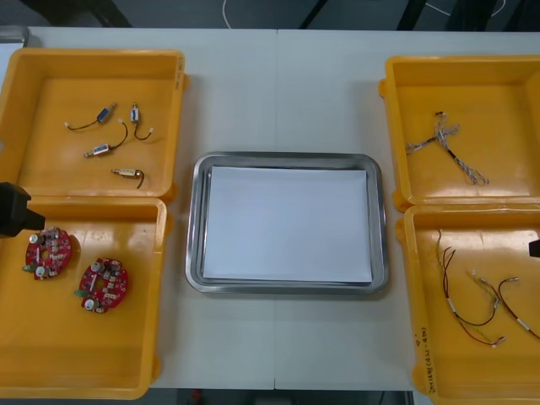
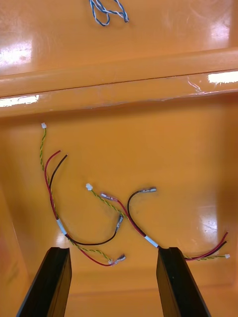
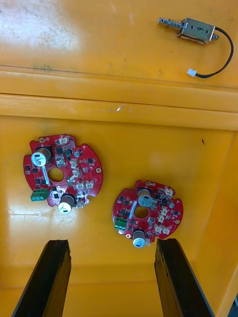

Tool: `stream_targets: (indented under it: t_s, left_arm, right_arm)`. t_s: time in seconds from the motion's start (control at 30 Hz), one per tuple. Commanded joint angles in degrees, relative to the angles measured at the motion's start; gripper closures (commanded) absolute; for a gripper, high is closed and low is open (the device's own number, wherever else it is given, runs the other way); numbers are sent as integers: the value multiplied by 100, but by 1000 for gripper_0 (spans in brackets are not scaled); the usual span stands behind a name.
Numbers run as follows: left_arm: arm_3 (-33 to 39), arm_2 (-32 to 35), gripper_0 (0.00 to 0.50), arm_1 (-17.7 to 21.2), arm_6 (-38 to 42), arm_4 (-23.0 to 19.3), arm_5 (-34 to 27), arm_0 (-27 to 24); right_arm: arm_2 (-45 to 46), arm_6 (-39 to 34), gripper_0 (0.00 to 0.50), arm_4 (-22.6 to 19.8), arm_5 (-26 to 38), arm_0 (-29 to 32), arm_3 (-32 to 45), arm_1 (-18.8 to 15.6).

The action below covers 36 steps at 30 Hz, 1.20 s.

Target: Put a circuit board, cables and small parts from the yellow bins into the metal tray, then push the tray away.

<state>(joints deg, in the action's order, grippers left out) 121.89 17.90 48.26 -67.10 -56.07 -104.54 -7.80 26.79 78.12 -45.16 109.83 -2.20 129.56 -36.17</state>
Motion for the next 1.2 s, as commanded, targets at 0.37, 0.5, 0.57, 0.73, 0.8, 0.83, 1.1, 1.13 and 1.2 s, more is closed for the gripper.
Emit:
stream_targets:
  t_s: [0.37,0.5,0.57,0.73,0.8,0.83,1.1,1.13,1.2]
  left_arm:
    - [142,170,0,245,-392,-44,48,103]
    - [142,170,0,245,-392,-44,48,103]
    - [142,170,0,245,-392,-44,48,103]
    - [142,170,0,245,-392,-44,48,103]
    - [142,170,0,245,-392,-44,48,103]
    - [142,170,0,245,-392,-44,48,103]
    - [142,170,0,245,-392,-44,48,103]
    - [142,170,0,245,-392,-44,48,103]
    - [142,170,0,245,-392,-44,48,103]
  right_arm:
    - [55,-157,0,42,17,97,34,-207]
    - [55,-157,0,42,17,97,34,-207]
    - [55,-157,0,42,17,97,34,-207]
    - [55,-157,0,42,17,97,34,-207]
    - [55,-157,0,42,17,97,34,-207]
    - [55,-157,0,42,17,97,34,-207]
    - [55,-157,0,42,17,97,34,-207]
    - [55,-157,0,42,17,97,34,-207]
    - [55,-157,0,42,17,97,34,-207]
